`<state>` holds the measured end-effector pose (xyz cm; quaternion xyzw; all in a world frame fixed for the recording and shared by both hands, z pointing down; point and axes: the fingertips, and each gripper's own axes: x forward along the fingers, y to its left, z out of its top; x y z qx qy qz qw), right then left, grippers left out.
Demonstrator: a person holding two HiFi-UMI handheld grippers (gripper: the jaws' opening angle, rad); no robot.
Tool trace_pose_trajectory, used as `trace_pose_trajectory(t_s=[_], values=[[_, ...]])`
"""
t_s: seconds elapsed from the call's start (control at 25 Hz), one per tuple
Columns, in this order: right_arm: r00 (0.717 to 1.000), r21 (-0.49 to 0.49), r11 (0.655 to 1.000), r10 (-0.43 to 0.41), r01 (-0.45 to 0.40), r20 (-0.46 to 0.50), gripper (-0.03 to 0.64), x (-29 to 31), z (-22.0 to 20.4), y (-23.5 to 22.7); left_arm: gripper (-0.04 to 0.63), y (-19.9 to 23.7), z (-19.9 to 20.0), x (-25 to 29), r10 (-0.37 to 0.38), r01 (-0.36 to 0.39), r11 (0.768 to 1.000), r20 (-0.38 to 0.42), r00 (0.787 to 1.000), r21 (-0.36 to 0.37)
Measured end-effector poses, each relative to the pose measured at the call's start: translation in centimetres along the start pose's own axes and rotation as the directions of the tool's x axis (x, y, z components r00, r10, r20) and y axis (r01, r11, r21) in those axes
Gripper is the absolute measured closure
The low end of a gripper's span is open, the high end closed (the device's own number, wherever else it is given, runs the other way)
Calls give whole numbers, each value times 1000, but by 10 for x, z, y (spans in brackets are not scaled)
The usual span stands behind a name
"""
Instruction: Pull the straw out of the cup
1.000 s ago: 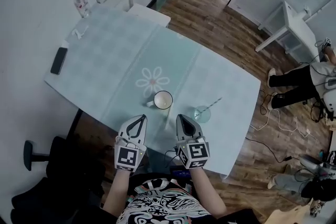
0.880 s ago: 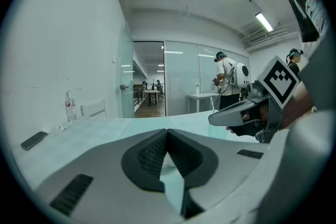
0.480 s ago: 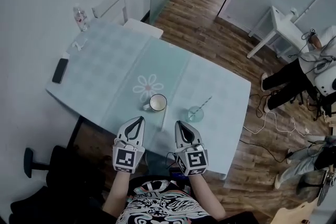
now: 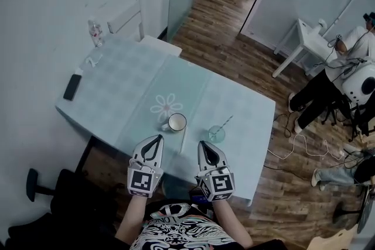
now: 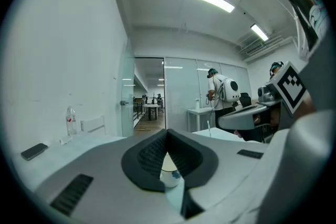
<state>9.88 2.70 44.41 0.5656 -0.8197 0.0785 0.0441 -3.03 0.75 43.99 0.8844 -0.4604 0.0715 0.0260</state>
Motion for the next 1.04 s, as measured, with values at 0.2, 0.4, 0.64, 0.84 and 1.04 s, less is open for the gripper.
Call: trace_pose_trajectory(t_s=[0.2, 0.4, 0.64, 0.84, 1.04], values=[[1000, -7, 1000, -10, 10, 14, 612, -3, 4, -3, 597, -1, -2, 0, 6, -7, 1000, 20, 1000, 5], [1000, 10, 1000, -18, 18, 1, 612, -5, -2, -3, 597, 4, -3, -2, 13, -13, 1000, 18, 1000, 5], [1000, 29, 999, -16, 16, 4, 612, -8, -7, -4, 597, 6, -12, -4, 17, -17, 1000, -1, 1000, -1], [1000, 38, 999, -19, 19, 3, 612, -7, -8, -5, 597, 9, -12, -4, 21, -21, 1000, 4, 1000, 3], [1000, 45, 999, -21, 21, -7, 612, -2, -11, -3, 597, 15, -16, -6, 21, -21, 1000, -25, 999, 1]])
